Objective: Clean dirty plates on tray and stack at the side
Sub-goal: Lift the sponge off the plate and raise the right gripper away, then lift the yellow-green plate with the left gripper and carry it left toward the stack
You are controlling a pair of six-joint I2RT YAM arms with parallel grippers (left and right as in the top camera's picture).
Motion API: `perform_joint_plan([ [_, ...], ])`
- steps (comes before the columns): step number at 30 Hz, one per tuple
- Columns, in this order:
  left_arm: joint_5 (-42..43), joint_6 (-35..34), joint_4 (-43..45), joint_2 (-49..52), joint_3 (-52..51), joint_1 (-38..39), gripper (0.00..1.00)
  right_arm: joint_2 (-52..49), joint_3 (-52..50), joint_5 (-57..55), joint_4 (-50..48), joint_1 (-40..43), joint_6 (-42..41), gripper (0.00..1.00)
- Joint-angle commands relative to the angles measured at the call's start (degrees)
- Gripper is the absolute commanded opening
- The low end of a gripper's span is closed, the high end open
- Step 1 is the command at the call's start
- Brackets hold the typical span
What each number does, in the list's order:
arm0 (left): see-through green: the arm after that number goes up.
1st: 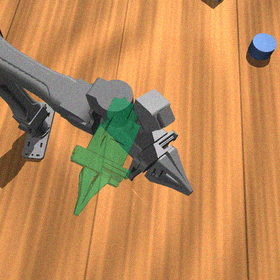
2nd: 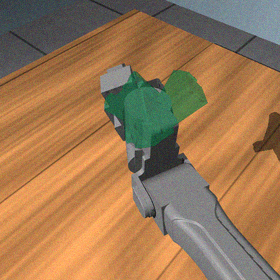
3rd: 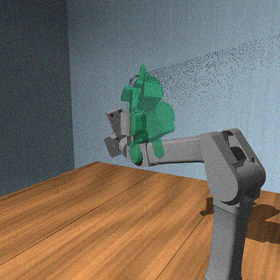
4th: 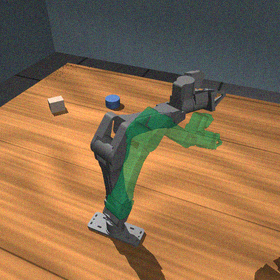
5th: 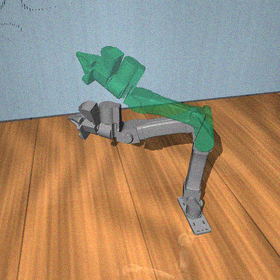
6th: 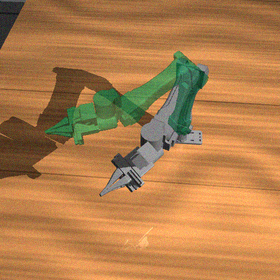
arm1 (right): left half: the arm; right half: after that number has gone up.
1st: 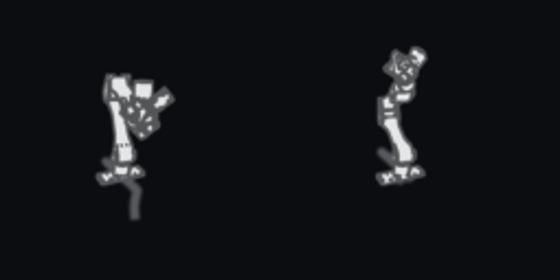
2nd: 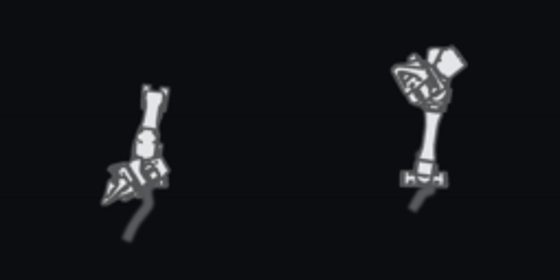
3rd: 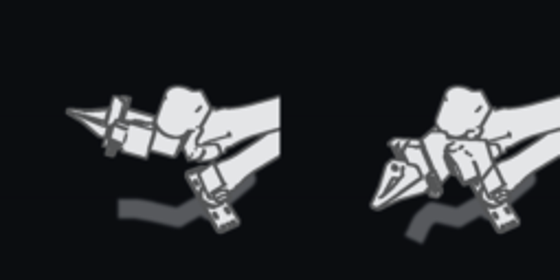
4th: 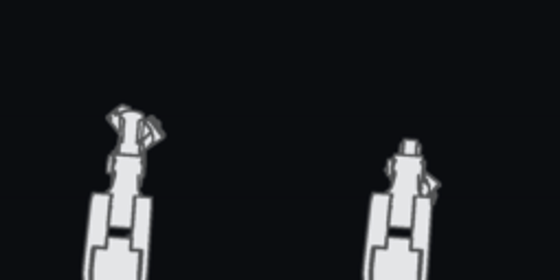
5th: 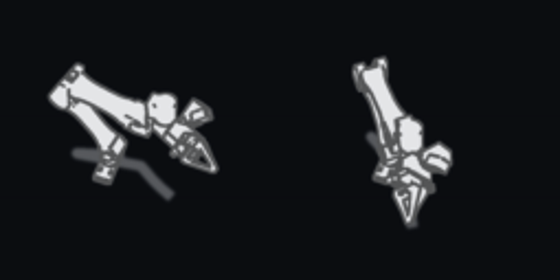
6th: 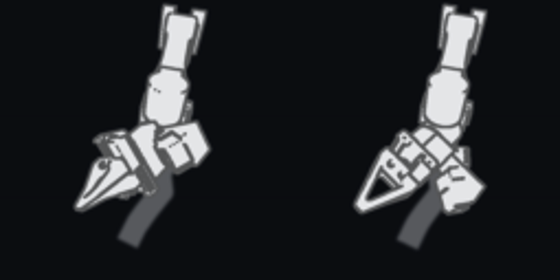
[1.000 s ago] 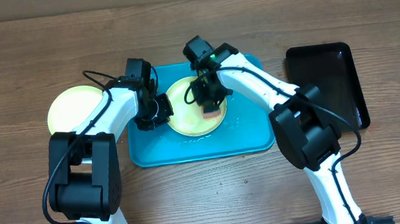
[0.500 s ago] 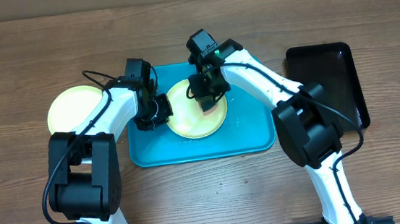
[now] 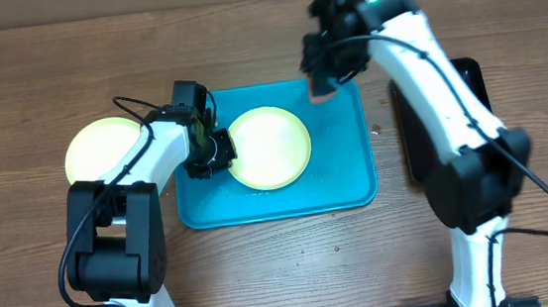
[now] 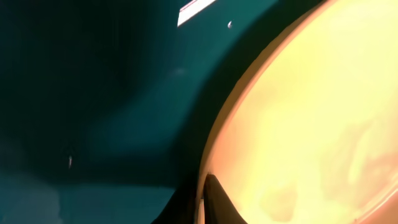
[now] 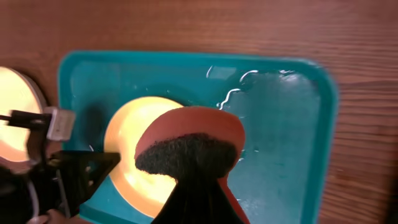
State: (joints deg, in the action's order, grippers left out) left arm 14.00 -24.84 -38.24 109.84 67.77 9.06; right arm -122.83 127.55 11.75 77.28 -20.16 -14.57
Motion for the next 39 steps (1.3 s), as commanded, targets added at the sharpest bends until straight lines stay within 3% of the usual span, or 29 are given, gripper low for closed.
perform_joint_plan([
  [1,-1.1,1.3,1.4,0.5,-2.1,0.6,0.06,1.3,0.9,0.4,1.3,0.9,0.3,0.04],
  [11,-4.2,5.8,0.2,-1.2,0.4,-0.5,0.04,1.3,0.9,0.3,2.8,1.6,1.1,0.04],
  [23,-18.6,11.2,-3.6,-17.4,6.9,0.4,0.04,1.3,0.7,-0.5,3.0,1.6,1.1,0.07],
  [34,-43.2,12.5,-8.9,-20.3,6.9,11.9,0.04,1.3,0.7,-1.6,2.8,1.5,1.1,0.04],
  [39,-54.2,9.0,-11.3,-20.2,6.9,17.7,0.04,1.3,0.7,-1.6,2.8,1.5,1.1,0.04],
])
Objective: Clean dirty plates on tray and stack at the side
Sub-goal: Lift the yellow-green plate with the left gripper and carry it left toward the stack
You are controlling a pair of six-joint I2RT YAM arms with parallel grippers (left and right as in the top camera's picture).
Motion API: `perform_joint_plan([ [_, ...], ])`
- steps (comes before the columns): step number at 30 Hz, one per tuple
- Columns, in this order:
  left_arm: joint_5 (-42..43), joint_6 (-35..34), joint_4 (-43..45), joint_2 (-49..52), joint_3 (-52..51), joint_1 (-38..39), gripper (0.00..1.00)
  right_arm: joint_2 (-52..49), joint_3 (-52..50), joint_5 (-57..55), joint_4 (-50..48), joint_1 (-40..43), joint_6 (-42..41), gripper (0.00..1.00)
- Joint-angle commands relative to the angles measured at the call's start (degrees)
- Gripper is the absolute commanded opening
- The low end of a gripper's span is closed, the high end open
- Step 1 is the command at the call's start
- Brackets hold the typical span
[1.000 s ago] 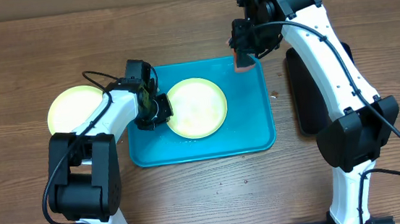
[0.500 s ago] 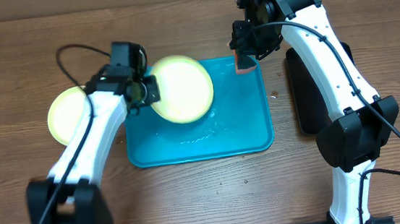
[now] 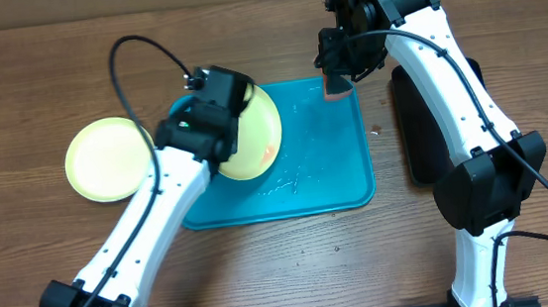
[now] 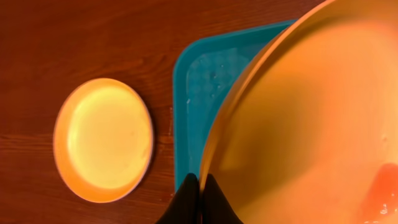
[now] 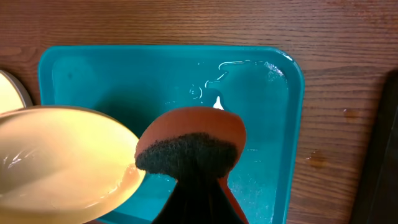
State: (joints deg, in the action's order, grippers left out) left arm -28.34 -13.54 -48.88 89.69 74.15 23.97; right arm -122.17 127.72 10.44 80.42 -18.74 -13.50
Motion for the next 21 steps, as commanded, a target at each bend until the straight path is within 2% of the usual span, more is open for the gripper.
perform_joint_plan([
  [1,-14.6,-2.4,-1.1,0.0,0.5,4.3,0.04,0.6,0.5,-0.3,-0.3,0.1,0.0,0.04],
  [5,-21.2,-3.0,-2.2,0.0,0.5,6.1,0.04,0.6,0.5,-0.3,0.1,0.1,0.0,0.04],
  [10,-34.3,-3.0,-3.3,0.0,0.5,9.3,0.04,0.6,0.5,-0.3,0.3,0.1,0.0,0.04],
  [14,-44.5,-3.4,-0.9,0.0,0.5,12.5,0.04,0.6,0.5,-0.3,0.3,0.1,0.0,0.04],
  [21,-49.8,-3.4,3.7,0.0,0.5,15.1,0.04,0.6,0.5,-0.3,0.5,0.1,0.0,0.04],
])
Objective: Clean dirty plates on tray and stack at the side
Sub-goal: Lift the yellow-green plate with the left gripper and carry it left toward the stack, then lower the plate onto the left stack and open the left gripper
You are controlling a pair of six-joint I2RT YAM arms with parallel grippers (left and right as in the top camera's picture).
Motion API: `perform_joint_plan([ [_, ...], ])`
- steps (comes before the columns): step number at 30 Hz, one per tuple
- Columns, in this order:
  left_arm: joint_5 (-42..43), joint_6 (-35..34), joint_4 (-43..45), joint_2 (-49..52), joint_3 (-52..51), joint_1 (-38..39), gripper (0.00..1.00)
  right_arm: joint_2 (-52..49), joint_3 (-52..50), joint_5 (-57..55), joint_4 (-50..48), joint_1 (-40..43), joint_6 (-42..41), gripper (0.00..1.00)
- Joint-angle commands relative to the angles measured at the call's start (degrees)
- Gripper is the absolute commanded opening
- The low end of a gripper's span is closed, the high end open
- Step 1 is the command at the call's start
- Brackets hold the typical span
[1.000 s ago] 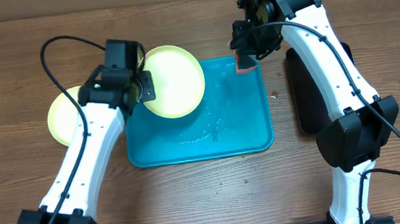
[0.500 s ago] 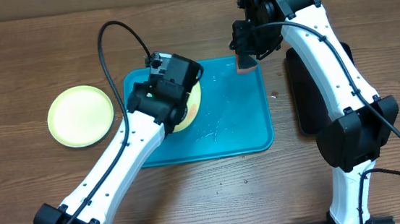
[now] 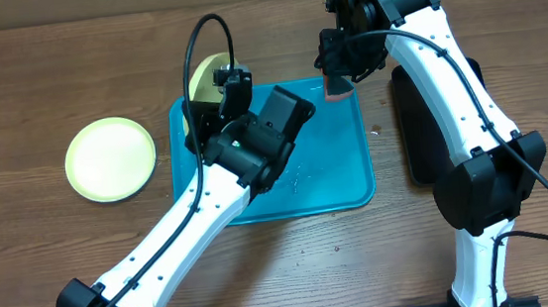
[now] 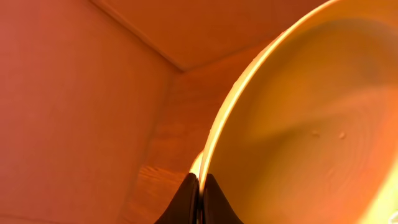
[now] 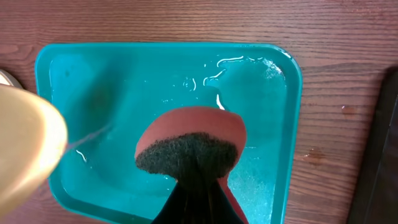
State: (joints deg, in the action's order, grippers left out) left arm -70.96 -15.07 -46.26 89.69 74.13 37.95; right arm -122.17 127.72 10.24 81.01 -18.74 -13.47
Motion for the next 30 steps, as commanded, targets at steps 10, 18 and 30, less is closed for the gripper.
perform_joint_plan([
  [10,-14.6,-1.8,3.3,0.0,0.5,3.1,0.04,0.6,0.5,-0.1,0.1,0.1,0.0,0.04],
  [18,-10.4,-1.8,3.2,0.0,0.5,3.7,0.04,0.6,0.5,-0.1,0.2,0.1,0.0,0.04],
  [30,50.3,-1.2,-0.4,0.0,0.5,-5.1,0.04,0.6,0.5,-0.1,0.3,0.1,0.0,0.04],
])
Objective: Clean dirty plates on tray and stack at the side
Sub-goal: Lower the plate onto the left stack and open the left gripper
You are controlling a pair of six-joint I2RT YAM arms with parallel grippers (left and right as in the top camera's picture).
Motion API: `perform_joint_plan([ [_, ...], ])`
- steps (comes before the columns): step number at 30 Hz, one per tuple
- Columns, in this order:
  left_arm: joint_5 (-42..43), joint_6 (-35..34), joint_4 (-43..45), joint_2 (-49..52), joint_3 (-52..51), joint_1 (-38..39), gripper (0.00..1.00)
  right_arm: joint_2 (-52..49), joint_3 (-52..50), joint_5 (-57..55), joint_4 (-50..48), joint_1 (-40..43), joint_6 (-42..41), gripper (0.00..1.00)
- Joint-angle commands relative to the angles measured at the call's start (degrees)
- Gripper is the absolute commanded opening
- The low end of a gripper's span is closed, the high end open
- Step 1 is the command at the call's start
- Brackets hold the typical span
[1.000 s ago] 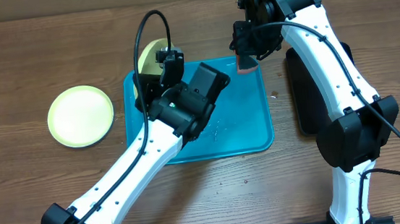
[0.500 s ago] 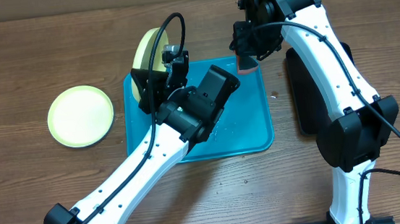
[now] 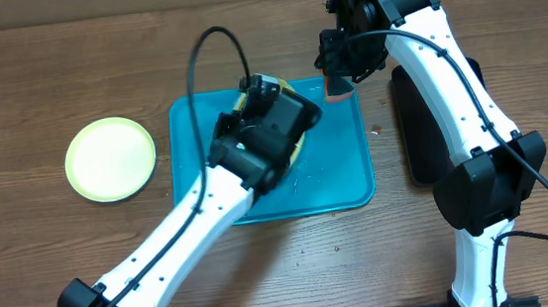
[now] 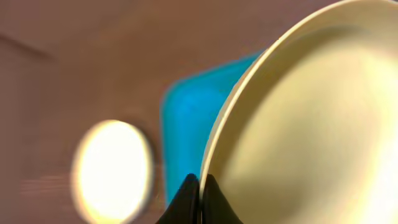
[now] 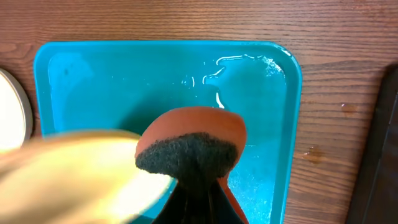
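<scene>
My left gripper (image 4: 200,183) is shut on the rim of a pale yellow plate (image 4: 298,118), held tilted above the teal tray (image 3: 340,173); overhead, my arm hides most of that plate (image 3: 297,136). A second yellow plate (image 3: 110,158) lies on the table left of the tray, blurred in the left wrist view as the second plate (image 4: 112,171). My right gripper (image 5: 194,186) is shut on an orange sponge with a dark scouring face (image 5: 189,143), held above the tray's far right corner, the sponge (image 3: 335,90) overhead. The held plate (image 5: 81,168) shows blurred in the right wrist view.
The tray's wet bottom (image 5: 249,93) shows water streaks. A black flat object (image 3: 419,126) lies on the table right of the tray. Wooden table (image 3: 29,85) surrounds everything.
My left gripper has turned the held plate and brought it from over the tray's far left corner to over the tray's middle. The right gripper and sponge have stayed in place.
The plate lay on the tray with my left gripper at its left rim, the sponge held above the far right. Then the left gripper held it lifted and tilted, then upended near the tray's far left corner, and now over the tray's middle.
</scene>
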State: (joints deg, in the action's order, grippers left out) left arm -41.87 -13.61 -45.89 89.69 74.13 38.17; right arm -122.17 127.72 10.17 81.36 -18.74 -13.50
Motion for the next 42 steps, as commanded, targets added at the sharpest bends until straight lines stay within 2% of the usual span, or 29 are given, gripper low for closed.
perform_joint_plan([
  [1,23.6,-3.6,-1.1,0.0,0.5,-7.5,0.04,0.6,0.5,0.0,0.0,0.1,0.0,0.04],
  [10,47.8,-3.6,-3.5,0.0,0.5,-36.1,0.04,0.6,0.5,0.0,0.2,0.1,0.0,0.04],
  [13,50.8,-3.6,-3.5,0.7,0.4,-44.8,0.04,0.6,0.5,0.0,0.2,0.1,0.0,0.04],
  [19,50.8,-3.8,-3.6,5.4,-0.6,-60.2,0.04,0.6,0.5,0.0,0.2,0.1,0.0,0.04],
  [27,48.9,-3.8,-1.0,12.9,-0.6,-68.3,0.04,0.6,0.5,0.0,0.4,0.1,0.1,0.04],
  [35,48.4,-3.5,1.1,13.3,-0.6,-71.1,0.04,0.6,0.5,-0.7,0.2,0.1,0.0,0.04],
  [42,44.6,-3.5,1.4,13.3,-0.6,-70.6,0.04,0.6,0.5,-0.7,0.2,0.1,0.0,0.04],
])
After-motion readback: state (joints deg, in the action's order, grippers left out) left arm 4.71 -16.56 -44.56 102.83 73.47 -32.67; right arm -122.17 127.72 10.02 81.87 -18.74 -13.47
